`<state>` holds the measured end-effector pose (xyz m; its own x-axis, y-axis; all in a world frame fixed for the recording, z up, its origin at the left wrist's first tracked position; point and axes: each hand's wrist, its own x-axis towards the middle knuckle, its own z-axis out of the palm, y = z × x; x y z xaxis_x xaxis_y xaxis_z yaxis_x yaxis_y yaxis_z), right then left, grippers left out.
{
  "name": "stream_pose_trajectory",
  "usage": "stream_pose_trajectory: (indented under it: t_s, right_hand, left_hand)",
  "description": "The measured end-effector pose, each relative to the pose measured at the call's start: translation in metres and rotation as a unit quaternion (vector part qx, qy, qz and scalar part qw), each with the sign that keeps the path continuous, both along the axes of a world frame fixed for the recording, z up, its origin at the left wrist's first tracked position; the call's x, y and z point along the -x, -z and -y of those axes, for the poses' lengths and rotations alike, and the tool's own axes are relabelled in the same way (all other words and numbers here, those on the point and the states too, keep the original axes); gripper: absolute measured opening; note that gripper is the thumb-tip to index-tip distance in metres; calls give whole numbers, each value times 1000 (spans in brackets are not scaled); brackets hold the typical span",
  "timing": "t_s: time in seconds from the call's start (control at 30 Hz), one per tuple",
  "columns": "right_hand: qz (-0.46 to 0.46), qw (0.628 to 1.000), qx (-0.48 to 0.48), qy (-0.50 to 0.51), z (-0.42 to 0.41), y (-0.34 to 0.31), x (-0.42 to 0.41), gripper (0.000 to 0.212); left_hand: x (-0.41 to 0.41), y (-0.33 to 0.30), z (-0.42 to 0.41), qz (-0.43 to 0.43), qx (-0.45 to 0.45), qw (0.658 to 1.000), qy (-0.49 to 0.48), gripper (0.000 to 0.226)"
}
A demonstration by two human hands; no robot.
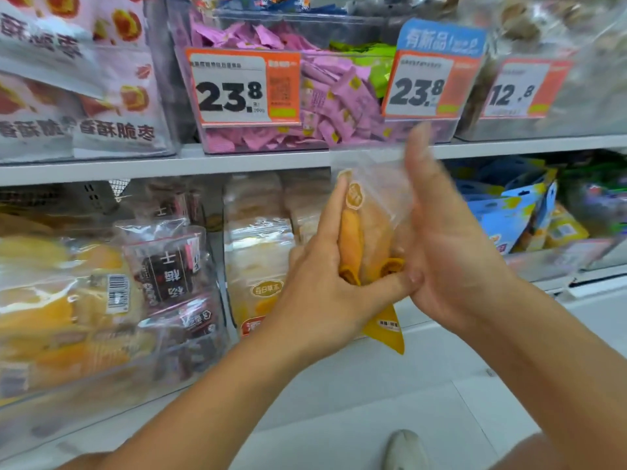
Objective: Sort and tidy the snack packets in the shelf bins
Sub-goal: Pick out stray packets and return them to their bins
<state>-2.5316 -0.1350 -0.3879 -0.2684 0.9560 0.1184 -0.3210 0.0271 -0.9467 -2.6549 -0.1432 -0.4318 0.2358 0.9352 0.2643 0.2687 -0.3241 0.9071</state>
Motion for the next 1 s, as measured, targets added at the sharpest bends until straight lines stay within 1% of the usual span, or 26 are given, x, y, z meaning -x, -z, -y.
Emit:
stream_pose_trajectory:
  t_s: [0.03,0.07,0.1,0.13,0.17,0.23,0.27,0.3,0.33,0.37,0.4,0.43,0.47,0.5,0.57,0.67,0.7,0.73,0.77,0.8,0.83,0.9,0.93,1.0]
  right_hand:
    - [28,999,-17,-4,1,1,-4,83]
    - [50,998,-33,-1,3,1,-9,69]
    - [49,998,-36,-5,6,0,-13,55]
    - [34,999,-28,-12,7,-1,-18,45]
    - [14,1000,-15,-11,9,-1,-24,37]
    - [-20,999,0,49,6,0,-31,28]
    - [-26,997,-5,78,4,1,-35,28]
    - [-21,996,-20,84,3,2,-38,36]
    - [-3,997,-36,66,4,2,-40,47]
    - [37,997,-50,42,4,3,-44,59]
    - [94,993,-63,24,5,6,-48,65]
    - [150,985,-76,29,7,10,-52,62]
    - [188,977,-84,59,7,12,-56,55]
    - [195,973,-82,97,7,14,-59,48]
    - [158,977,-71,124,3,17,-70,41]
    - [117,980,-91,134,-5,17,-93,45]
    - [117,978,-102,138,-9,17,-101,48]
    - [120,976,-115,143,-15,18,-109,52]
    - [123,973,-127,150,-20,18,-117,56]
    - [119,971,-139,156,-26,18,-123,57]
    - [111,969,-151,161,-32,18,-130,55]
    - [107,965,-180,158,-45,18,-138,43]
    - [113,964,-189,152,-50,19,-140,39]
    - [122,962,-201,136,-60,25,-142,41]
  left_hand:
    - [-1,0,-1,-19,-6,1000,-23,119]
    - [-4,1,-2,-37,-7,998,-47,125]
    - [-8,1,-3,-48,-2,996,-71,129]
    - [-12,0,-2,-57,6,994,-93,128]
    - [-17,0,-2,-63,12,992,-112,119]
    - [-27,-2,-1,-69,1,987,-147,84]
    - [-32,-5,0,-65,-5,985,-161,72]
    - [-37,-7,-1,-58,-5,984,-171,67]
    - [-40,-7,-3,-53,-4,982,-179,66]
    - [-43,-8,-6,-53,-7,981,-187,64]
    - [-47,-8,-9,-62,-14,979,-191,61]
    - [-50,-7,-13,-76,-25,978,-193,59]
    - [-53,-6,-15,-87,-31,978,-190,60]
    - [-55,-4,-16,-92,-38,979,-180,66]
    - [-60,-1,-20,-105,-64,983,-136,87]
    - [-60,-4,-31,-131,-115,984,-38,114]
    - [-58,-8,-38,-141,-128,982,-5,118]
    - [-56,-10,-46,-155,-137,978,21,118]
    - [-54,-13,-54,-161,-141,976,42,112]
    - [-53,-16,-61,-150,-136,977,67,102]
    - [-53,-17,-67,-117,-120,981,97,92]
    - [-55,-16,-77,-43,-89,986,135,73]
    - [-59,-14,-81,-32,-95,987,122,65]
    - [-67,-7,-86,-47,-123,989,66,51]
